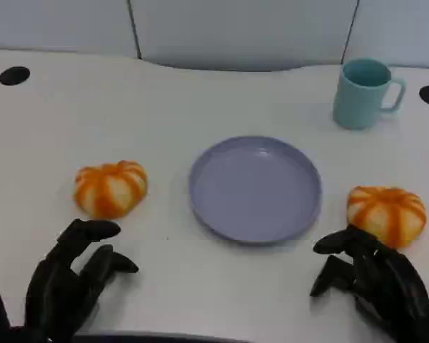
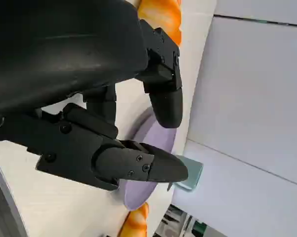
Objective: Grasp the bread from the table and place it into the plate.
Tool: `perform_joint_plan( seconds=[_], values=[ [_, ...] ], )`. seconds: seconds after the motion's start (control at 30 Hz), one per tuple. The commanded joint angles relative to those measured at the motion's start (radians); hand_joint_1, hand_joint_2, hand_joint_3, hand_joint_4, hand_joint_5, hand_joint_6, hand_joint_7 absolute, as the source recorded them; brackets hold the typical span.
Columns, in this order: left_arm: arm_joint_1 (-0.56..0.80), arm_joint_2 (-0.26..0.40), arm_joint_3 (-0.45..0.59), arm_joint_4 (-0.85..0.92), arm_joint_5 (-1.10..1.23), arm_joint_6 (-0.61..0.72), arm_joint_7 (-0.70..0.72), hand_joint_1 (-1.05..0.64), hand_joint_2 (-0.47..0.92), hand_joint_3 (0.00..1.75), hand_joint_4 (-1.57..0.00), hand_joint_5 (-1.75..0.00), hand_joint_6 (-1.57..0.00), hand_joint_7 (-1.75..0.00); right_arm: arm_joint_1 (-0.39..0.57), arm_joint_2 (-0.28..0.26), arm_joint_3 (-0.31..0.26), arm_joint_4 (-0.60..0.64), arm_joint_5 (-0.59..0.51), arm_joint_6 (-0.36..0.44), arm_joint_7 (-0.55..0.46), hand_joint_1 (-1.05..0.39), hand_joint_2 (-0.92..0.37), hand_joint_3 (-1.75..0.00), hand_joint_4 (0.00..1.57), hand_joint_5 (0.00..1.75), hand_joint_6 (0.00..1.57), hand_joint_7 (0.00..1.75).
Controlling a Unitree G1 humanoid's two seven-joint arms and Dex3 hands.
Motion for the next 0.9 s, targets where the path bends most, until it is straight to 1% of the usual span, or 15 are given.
perform_joint_plan(
  seconds=[0.03, 0.1, 0.23, 0.33, 0.43, 0.5, 0.63, 0.9],
  values=[
    [-0.003, 0.026, 0.013, 0.014, -0.007, -0.015, -0.019, -0.72, 0.92, 0.25, -0.34, -1.75, -0.27, -1.42, 0.026, -0.004, 0.006, -0.018, -0.013, 0.025, -0.044, -0.41, -0.92, -0.42, 0.63, 1.55, 0.63, 1.11],
    [-0.004, 0.030, 0.016, 0.018, -0.005, -0.021, -0.018, -0.75, 0.92, 0.23, -0.36, -1.75, -0.27, -1.42, 0.037, 0.000, 0.019, -0.047, -0.031, 0.052, -0.084, -0.42, -0.92, -0.39, 0.64, 1.53, 0.65, 1.11],
    [0.008, 0.040, 0.014, 0.001, -0.006, 0.006, -0.017, -0.73, 0.92, 0.23, -0.34, -1.75, -0.26, -1.42, 0.041, 0.009, 0.027, -0.058, -0.027, 0.047, -0.081, -0.42, -0.92, -0.39, 0.63, 1.55, 0.64, 1.12],
    [0.010, 0.042, 0.017, -0.004, -0.014, 0.020, -0.023, -0.72, 0.92, 0.22, -0.32, -1.75, -0.25, -1.44, 0.038, 0.010, 0.025, -0.061, -0.018, 0.070, -0.080, -0.39, -0.92, -0.39, 0.63, 1.55, 0.64, 1.13],
    [0.018, 0.046, 0.011, -0.013, -0.001, 0.021, -0.007, -0.71, 0.92, 0.25, -0.31, -1.75, -0.26, -1.44, 0.031, 0.015, 0.018, -0.036, -0.002, 0.037, -0.046, -0.40, -0.92, -0.39, 0.65, 1.53, 0.63, 1.12],
    [0.025, 0.046, 0.007, -0.023, 0.007, 0.016, 0.002, -0.70, 0.92, 0.28, -0.30, -1.75, -0.25, -1.43, 0.032, 0.011, 0.023, -0.037, -0.017, 0.034, -0.060, -0.41, -0.92, -0.38, 0.66, 1.52, 0.64, 1.12],
    [0.036, 0.043, 0.002, -0.043, 0.014, 0.019, 0.018, -0.69, 0.92, 0.29, -0.31, -1.74, -0.28, -1.38, 0.022, 0.008, 0.016, -0.003, -0.010, 0.007, -0.038, -0.41, -0.92, -0.39, 0.66, 1.51, 0.61, 1.12],
    [0.026, 0.045, 0.003, -0.025, 0.011, 0.007, -0.001, -0.71, 0.92, 0.27, -0.32, -1.75, -0.29, -1.39, 0.027, 0.005, 0.019, -0.012, -0.019, 0.004, -0.041, -0.40, -0.92, -0.38, 0.66, 1.51, 0.65, 1.11]
  ],
)
